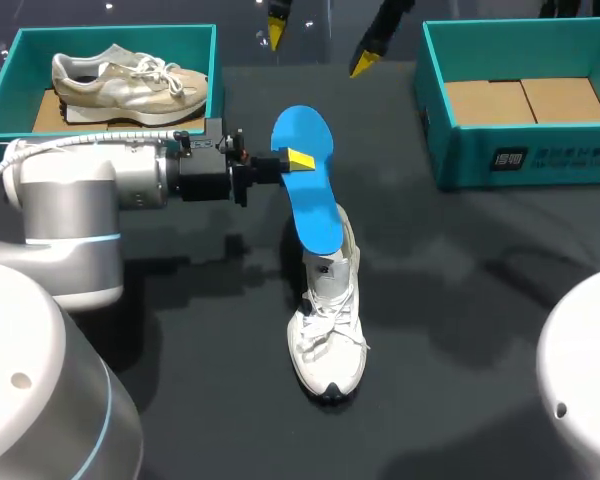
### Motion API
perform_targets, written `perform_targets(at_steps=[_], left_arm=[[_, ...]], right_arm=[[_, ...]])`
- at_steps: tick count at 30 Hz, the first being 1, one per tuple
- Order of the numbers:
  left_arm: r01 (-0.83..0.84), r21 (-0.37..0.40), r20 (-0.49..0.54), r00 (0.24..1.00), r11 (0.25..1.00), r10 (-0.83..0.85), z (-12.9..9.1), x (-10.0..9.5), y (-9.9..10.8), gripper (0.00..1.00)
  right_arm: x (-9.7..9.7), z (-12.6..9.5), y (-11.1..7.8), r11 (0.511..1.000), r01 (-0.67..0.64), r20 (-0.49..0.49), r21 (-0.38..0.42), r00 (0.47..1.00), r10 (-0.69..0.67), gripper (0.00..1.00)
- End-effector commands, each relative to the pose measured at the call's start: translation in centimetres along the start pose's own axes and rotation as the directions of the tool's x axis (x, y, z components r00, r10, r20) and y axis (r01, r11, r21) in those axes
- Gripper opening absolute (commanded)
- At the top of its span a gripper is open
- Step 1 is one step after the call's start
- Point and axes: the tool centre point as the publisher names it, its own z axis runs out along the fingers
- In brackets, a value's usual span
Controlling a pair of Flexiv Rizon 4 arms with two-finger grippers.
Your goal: Take the shoe out of the shoebox, open the shoe tongue, remove and reinsert the insole, then place the shoe into the shoebox
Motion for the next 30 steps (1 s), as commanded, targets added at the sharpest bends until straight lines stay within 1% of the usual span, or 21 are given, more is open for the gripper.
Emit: perform_targets(at_steps=[1, 6, 13, 24, 30], left_arm=[[-0.001, 0.002, -0.001, 1.0, 1.0, 0.001, 0.07, -0.06, 0.04, 0.0], [-0.001, 0.002, -0.001, 1.0, 1.0, 0.001, 0.07, -0.06, 0.04, 0.0], [-0.001, 0.002, -0.001, 1.0, 1.0, 0.001, 0.07, -0.06, 0.04, 0.0], [-0.001, 0.002, -0.001, 1.0, 1.0, 0.001, 0.07, -0.06, 0.04, 0.0], [-0.001, 0.002, -0.001, 1.0, 1.0, 0.001, 0.07, -0.06, 0.04, 0.0]], right_arm=[[1.06, 1.04, 0.15, 1.0, -0.009, 0.274, -0.01, 0.962, 0.012, 1.0], [1.21, 1.54, 0.15, 0.999, -0.027, 0.308, -0.033, 0.951, 0.036, 1.0], [1.35, 1.23, 0.04, 0.998, -0.027, 0.315, -0.057, 0.948, 0.044, 1.0], [1.78, 1.04, -0.1, 0.998, -0.034, 0.312, -0.048, 0.949, 0.048, 1.0], [1.84, 1.16, -0.23, 0.998, -0.037, 0.295, -0.054, 0.954, 0.051, 1.0]])
